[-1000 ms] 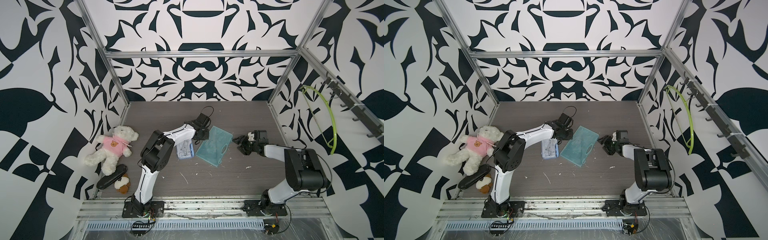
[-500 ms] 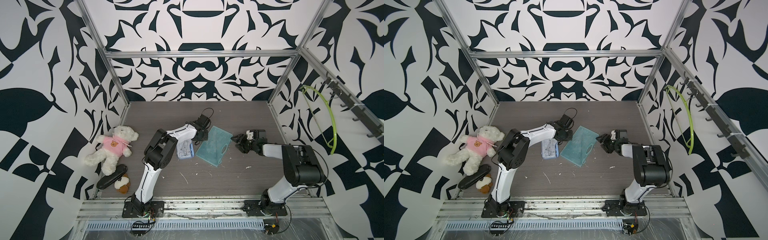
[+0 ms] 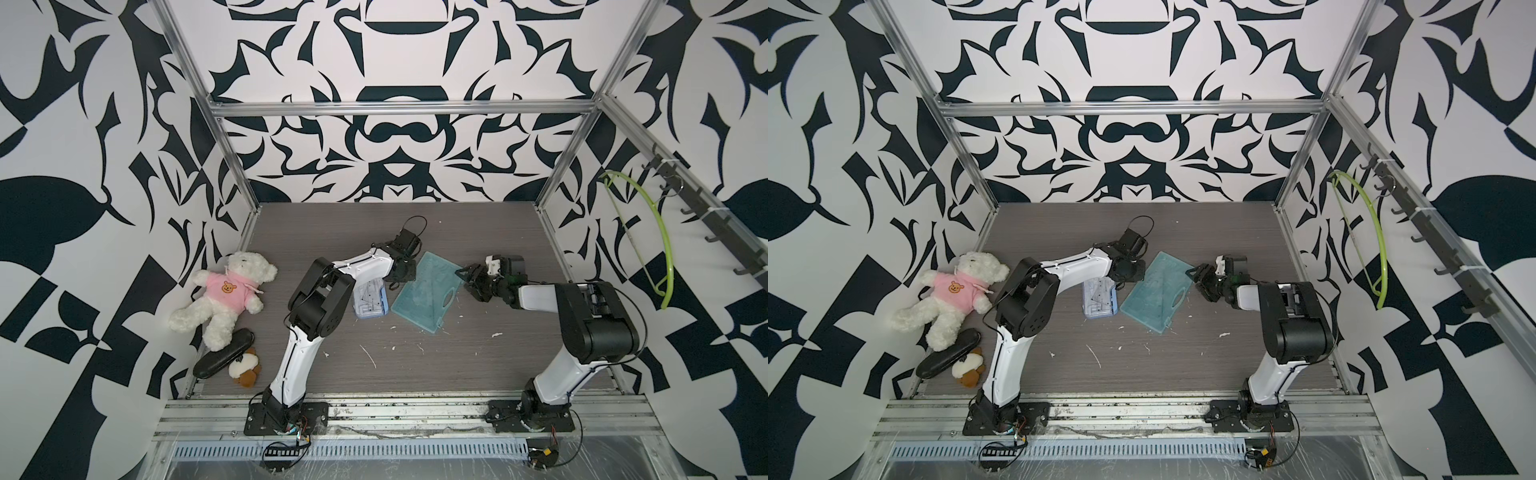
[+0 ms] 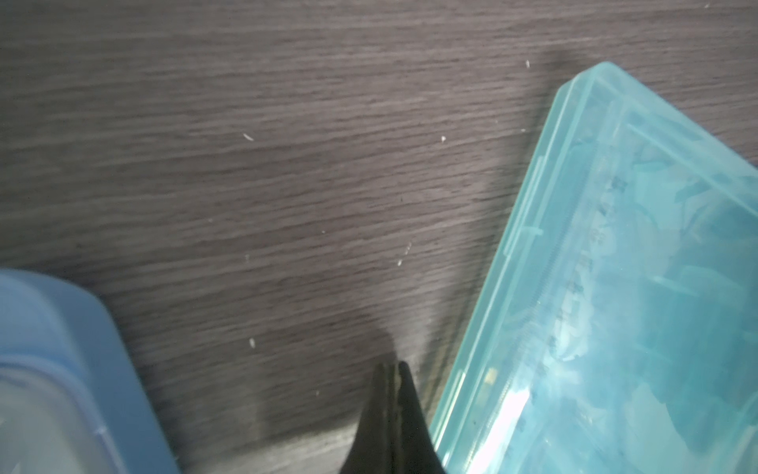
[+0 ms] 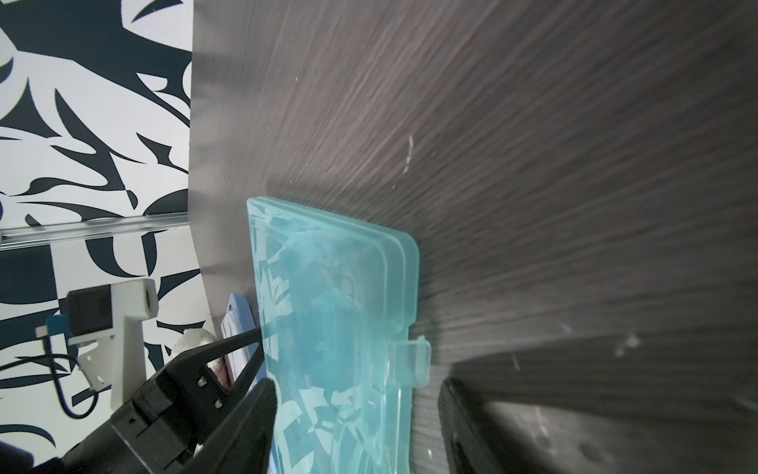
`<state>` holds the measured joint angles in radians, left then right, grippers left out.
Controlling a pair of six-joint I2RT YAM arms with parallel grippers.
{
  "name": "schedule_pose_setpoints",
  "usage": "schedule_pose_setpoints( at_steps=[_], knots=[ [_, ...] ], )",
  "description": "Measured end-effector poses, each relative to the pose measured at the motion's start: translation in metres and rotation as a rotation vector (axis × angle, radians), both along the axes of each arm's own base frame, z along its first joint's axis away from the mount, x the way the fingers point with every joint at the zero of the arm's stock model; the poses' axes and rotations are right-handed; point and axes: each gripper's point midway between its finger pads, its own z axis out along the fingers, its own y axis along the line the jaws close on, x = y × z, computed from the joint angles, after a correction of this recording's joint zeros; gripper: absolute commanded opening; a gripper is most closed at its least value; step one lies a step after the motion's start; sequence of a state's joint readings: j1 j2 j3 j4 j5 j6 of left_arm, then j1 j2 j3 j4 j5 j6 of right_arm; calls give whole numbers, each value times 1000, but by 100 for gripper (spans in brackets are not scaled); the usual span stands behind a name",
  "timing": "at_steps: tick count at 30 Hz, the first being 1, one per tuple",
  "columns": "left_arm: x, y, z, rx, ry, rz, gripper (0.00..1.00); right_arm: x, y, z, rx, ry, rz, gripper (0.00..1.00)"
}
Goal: Open the ruler set and take out the ruler
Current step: Open the ruler set box at the center of the board.
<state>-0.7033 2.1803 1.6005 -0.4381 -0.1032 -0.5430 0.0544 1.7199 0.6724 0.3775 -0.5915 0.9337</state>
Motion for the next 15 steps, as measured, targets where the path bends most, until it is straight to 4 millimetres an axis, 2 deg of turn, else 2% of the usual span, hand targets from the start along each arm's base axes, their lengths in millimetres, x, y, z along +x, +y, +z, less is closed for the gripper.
schedule_pose_setpoints(
  at_steps=[15],
  knots=[
    [-3,-6,0,-10,2,-14,0,15,15,1,47,-100,9,66]
  ],
)
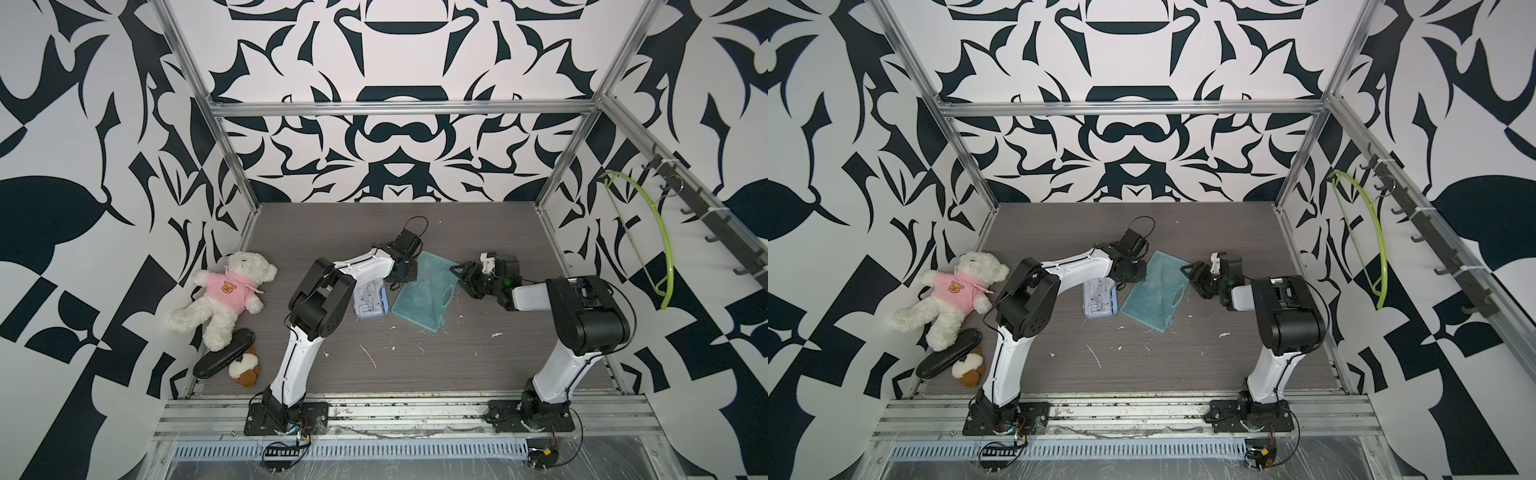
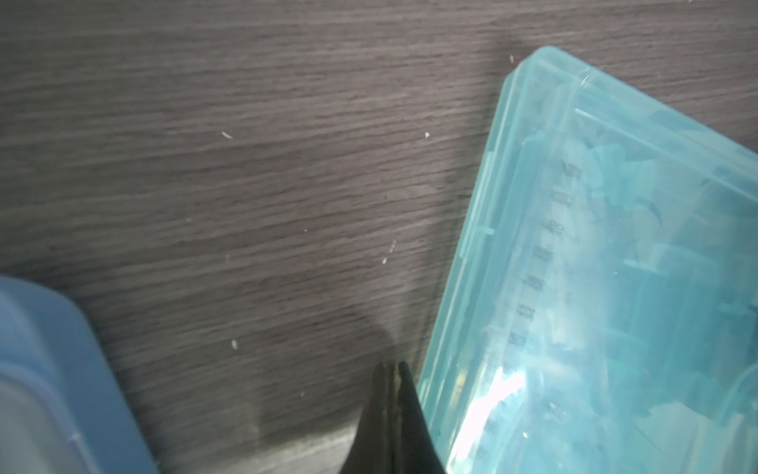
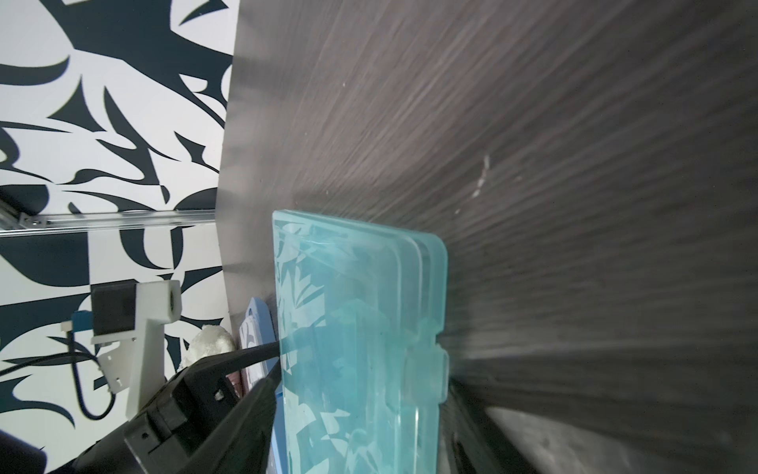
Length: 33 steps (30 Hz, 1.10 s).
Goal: Open the ruler set and take out the ruler
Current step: Open the ruler set box at the center of the board.
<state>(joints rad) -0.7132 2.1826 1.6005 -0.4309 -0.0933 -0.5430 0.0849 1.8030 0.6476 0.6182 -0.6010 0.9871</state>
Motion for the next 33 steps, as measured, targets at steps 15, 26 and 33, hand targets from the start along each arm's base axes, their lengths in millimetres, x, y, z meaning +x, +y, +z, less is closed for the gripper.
schedule_pose_setpoints(
  at_steps=[15,26,33],
  knots=[
    [1,-7,0,-5,0,-9,0,3,-4,2,-49,-57,-9,67],
    [0,-9,0,-7,-2,-13,0,-1,-6,3,-80,-56,-8,67],
    [-2,-14,0,-14,-2,-20,0,-9,-7,3,-102,-34,-12,67]
  ],
)
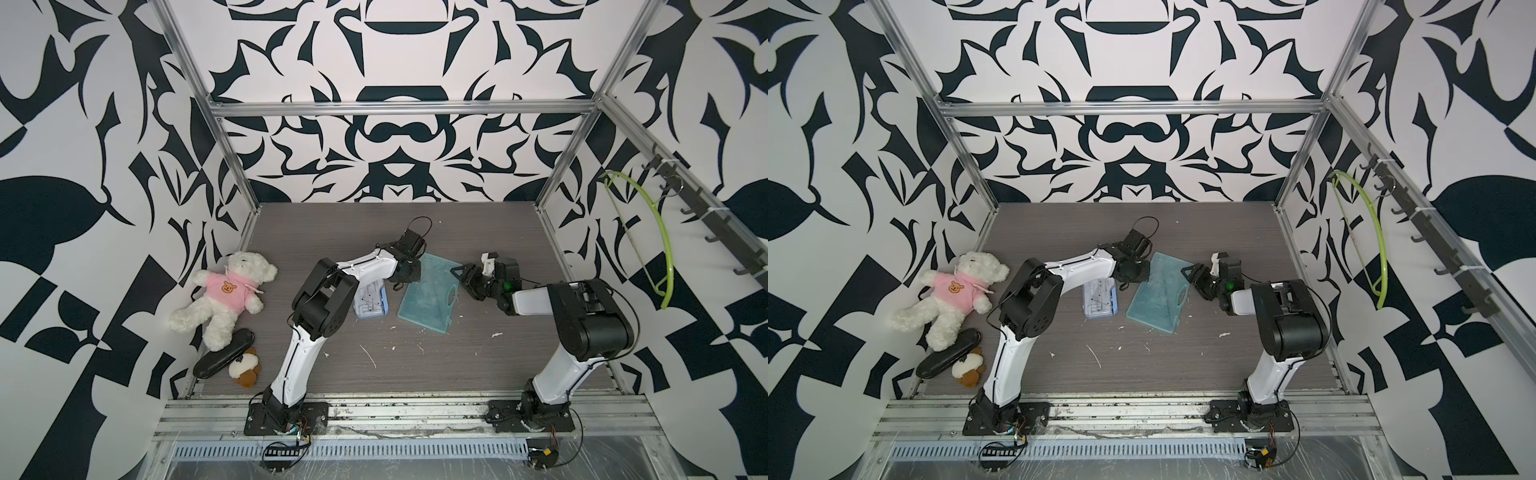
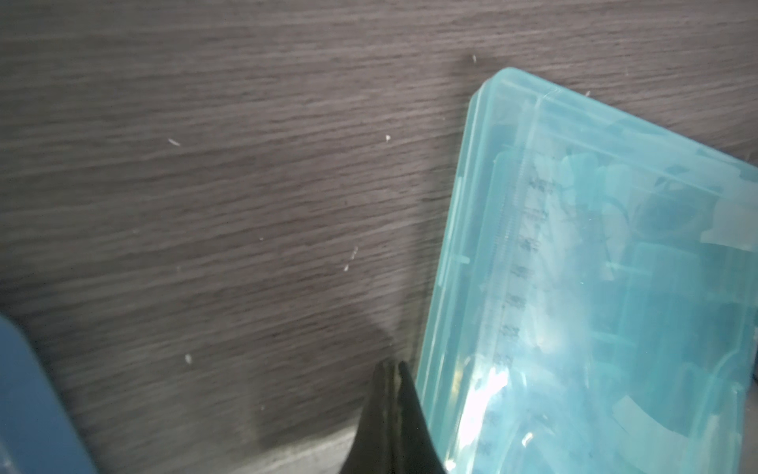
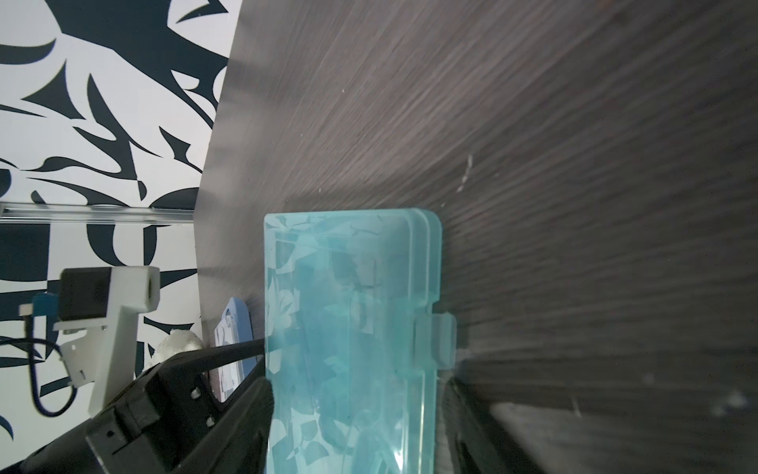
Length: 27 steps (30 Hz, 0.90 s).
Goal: Open the ruler set and take out the ruler
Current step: Open the ruler set box at the center of the board.
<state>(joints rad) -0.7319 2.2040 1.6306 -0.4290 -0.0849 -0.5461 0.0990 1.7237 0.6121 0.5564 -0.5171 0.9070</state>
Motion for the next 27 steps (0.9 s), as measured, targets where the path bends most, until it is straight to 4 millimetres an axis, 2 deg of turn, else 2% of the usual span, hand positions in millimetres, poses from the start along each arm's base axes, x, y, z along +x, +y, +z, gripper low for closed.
schedule_pose_setpoints(
  at_steps=[13,27],
  knots=[
    [-1,-3,0,-7,0,-2,0,-8,-4,5,-54,12,-5,67],
    [-2,-5,0,-11,-1,-7,0,-10,-7,-1,-67,38,-16,67]
  ],
)
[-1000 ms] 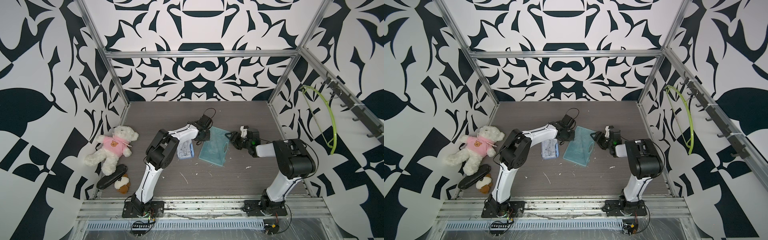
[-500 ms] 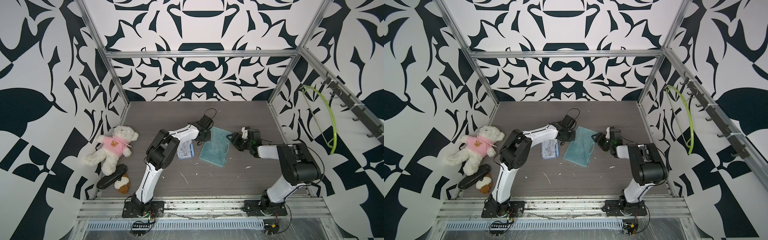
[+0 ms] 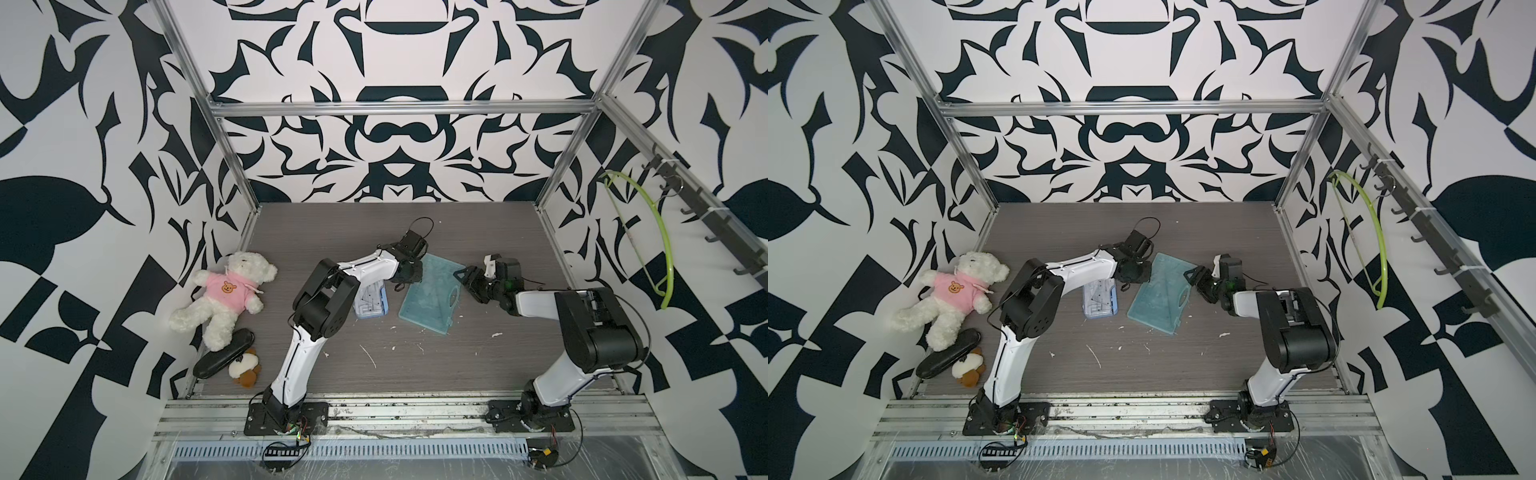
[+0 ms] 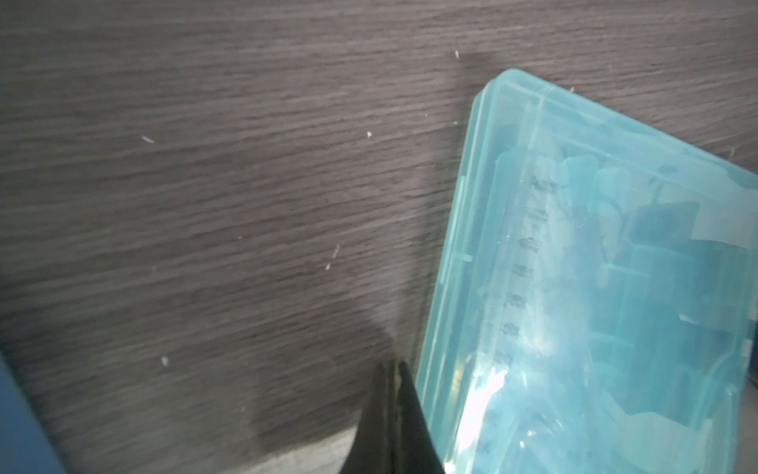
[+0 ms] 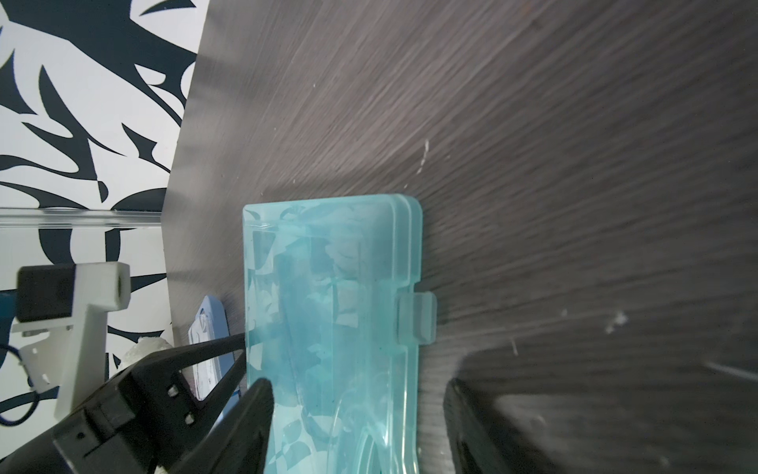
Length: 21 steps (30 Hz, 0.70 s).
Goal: Open the ruler set and take out the ruler
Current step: Open the ruler set box at the center of the board.
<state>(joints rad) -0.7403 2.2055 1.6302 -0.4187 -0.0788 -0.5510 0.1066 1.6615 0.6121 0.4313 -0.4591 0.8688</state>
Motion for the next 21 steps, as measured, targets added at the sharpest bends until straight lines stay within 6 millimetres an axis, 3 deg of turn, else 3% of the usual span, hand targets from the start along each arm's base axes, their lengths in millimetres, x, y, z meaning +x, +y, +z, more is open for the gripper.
schedule_pose_setpoints(
  at_steps=[21],
  knots=[
    [-1,-1,0,-7,4,-2,0,25,5,2,56,-97,-14,67]
  ],
)
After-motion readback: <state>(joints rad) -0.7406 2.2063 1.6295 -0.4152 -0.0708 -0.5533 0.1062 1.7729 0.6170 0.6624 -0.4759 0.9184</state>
